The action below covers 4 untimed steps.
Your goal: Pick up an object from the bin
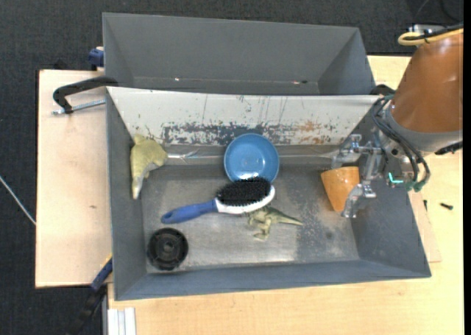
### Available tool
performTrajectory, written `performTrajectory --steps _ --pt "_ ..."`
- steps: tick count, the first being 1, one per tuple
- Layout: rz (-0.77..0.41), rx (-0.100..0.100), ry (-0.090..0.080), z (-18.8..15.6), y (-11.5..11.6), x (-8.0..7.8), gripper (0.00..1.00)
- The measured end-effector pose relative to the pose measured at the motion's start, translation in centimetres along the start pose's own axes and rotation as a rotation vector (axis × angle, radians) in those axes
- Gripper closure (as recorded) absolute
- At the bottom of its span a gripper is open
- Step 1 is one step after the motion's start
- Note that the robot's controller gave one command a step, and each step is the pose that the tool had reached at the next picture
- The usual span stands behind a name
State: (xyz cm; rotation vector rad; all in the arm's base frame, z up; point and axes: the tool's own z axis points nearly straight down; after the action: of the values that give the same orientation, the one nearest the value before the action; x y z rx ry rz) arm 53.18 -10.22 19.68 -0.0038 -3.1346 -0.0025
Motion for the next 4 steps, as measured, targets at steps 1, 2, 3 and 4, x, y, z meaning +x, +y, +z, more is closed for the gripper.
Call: performTrajectory --steps 1,2,3,4 --pt "0.192 -0.012 -0.001 10.4 -0.6 0.0 0.0" --pt "-0.035 0.0 -0.02 7.5 -4.0 -3.1 0.0" --pt "-0.037 -0.007 -0.018 7.5 -3.5 -3.2 1.0" --pt "-0.035 -0.001 -0.014 7.7 -3.9 -3.0 0.0"
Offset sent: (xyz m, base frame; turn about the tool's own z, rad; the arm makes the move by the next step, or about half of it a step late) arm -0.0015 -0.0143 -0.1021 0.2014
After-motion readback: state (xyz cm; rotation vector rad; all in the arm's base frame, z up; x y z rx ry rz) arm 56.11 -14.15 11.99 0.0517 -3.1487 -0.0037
